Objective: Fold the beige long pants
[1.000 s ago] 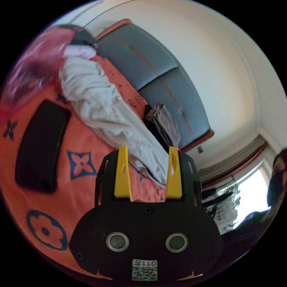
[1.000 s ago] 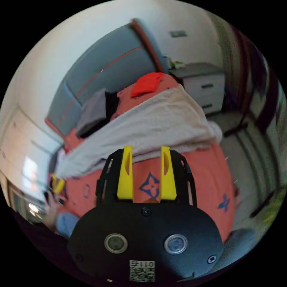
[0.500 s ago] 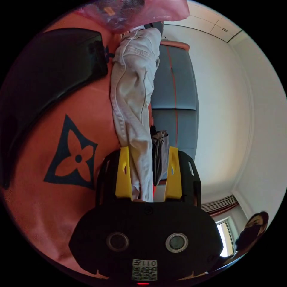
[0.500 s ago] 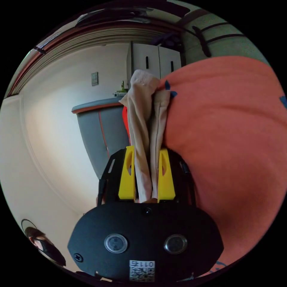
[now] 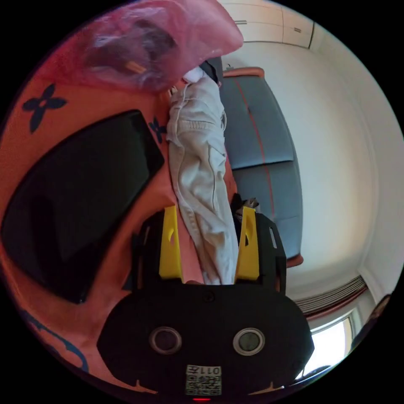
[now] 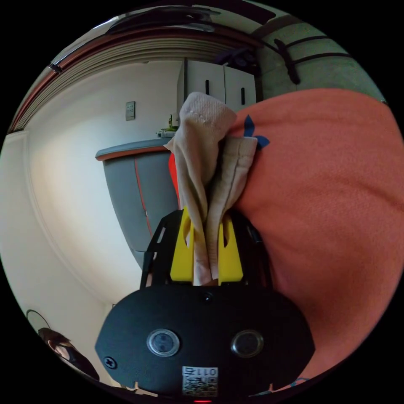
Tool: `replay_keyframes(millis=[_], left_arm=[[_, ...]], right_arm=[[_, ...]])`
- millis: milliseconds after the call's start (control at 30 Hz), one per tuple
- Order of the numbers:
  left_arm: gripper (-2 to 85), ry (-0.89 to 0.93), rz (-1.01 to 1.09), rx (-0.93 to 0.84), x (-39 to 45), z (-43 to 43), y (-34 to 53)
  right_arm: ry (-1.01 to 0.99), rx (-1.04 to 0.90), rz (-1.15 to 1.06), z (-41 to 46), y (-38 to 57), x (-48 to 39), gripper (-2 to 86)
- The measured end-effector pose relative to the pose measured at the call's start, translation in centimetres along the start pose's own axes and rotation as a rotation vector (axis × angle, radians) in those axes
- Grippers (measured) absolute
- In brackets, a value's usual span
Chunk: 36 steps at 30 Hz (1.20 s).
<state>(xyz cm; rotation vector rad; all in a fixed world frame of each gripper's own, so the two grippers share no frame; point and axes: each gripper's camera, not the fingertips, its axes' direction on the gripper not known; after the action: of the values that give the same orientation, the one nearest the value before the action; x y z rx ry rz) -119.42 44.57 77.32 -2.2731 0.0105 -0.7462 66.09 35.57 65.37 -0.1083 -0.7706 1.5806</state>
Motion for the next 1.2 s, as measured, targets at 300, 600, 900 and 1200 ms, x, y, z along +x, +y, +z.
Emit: replay_keyframes(millis=[300, 600, 900, 1200], left_arm=[[9.6, -0.024, -0.092, -0.063, -1.1, 2.9, -2.5], [10.4, -0.124, -0.061, -0.243, -5.3, -4.8, 7.4], [10.5, 0.231, 0.122, -0.315, -6.1, -9.3, 14.3], [9.9, 0.377, 0.536, -0.318, 3.0, -0.6, 25.7]], right_arm=[[0.123, -0.032, -0.106, -2.5, 1.9, -3.1, 1.4], [0.232, -0.05, -0.089, -13.2, 1.4, -1.9, 1.4], [0.161, 0.036, 0.024, -13.8, 3.8, 1.7, 6.0], [0.309, 0.159, -0.423, -11.4, 11.6, -9.1, 1.1]])
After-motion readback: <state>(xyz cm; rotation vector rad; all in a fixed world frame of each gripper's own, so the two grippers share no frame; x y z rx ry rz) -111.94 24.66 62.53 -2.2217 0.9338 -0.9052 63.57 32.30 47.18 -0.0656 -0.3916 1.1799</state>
